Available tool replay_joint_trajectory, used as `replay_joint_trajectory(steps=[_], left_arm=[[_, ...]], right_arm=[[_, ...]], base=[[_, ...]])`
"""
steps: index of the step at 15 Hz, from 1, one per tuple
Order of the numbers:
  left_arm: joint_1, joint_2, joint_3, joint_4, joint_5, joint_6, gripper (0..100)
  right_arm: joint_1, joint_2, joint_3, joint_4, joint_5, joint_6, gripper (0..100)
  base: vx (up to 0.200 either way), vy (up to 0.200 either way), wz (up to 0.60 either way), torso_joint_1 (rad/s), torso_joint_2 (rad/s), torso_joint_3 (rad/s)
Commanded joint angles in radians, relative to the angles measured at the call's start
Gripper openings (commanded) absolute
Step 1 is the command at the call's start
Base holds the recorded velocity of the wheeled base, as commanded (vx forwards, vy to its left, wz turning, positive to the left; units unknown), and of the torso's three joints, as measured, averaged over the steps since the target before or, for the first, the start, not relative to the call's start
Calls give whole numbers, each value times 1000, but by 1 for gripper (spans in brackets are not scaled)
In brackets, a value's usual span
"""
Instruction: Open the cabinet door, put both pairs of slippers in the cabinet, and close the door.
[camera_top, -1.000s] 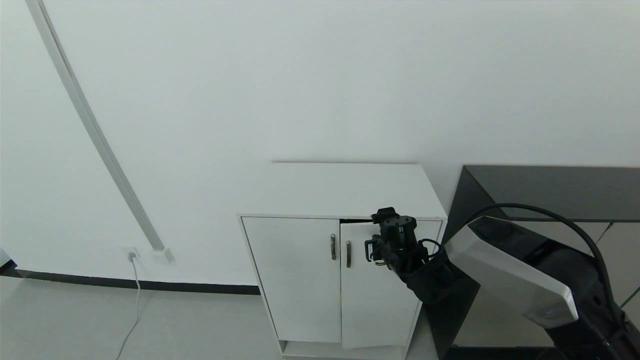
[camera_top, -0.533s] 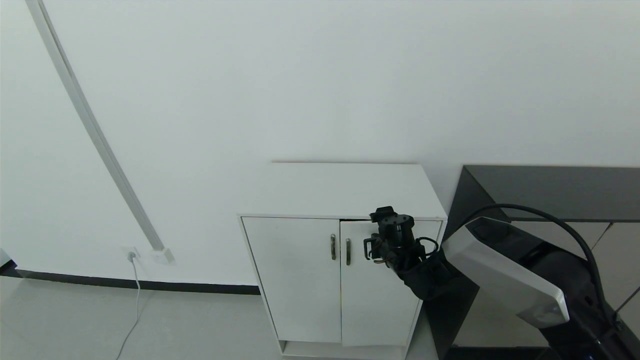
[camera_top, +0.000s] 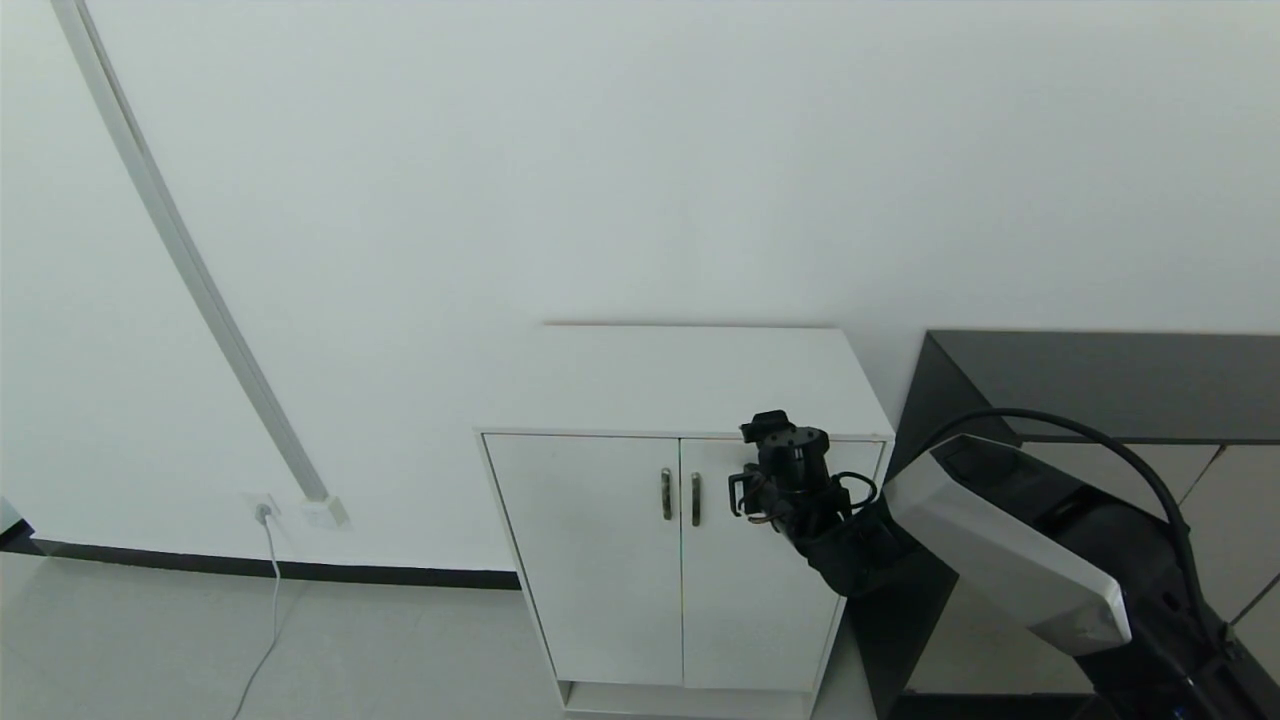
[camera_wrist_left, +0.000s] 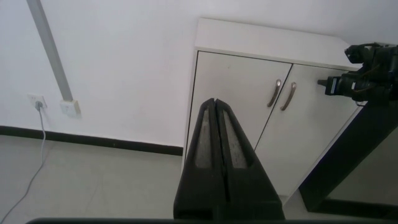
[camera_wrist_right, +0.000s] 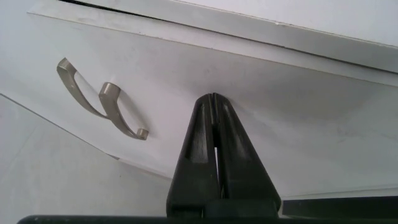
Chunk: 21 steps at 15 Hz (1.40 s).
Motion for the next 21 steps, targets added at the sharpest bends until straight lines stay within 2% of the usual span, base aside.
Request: replay_joint_trajectory(steps=[1,21], left_arm=[[0,1,0,0,1,0,0],[0,1,0,0,0,0,0]], right_arm=[[-2,0,0,0,0,0,0],[-16,0,-12,18,-6,-14,0]], base=[[0,0,0,0,0,0],[0,0,0,0,0,0]])
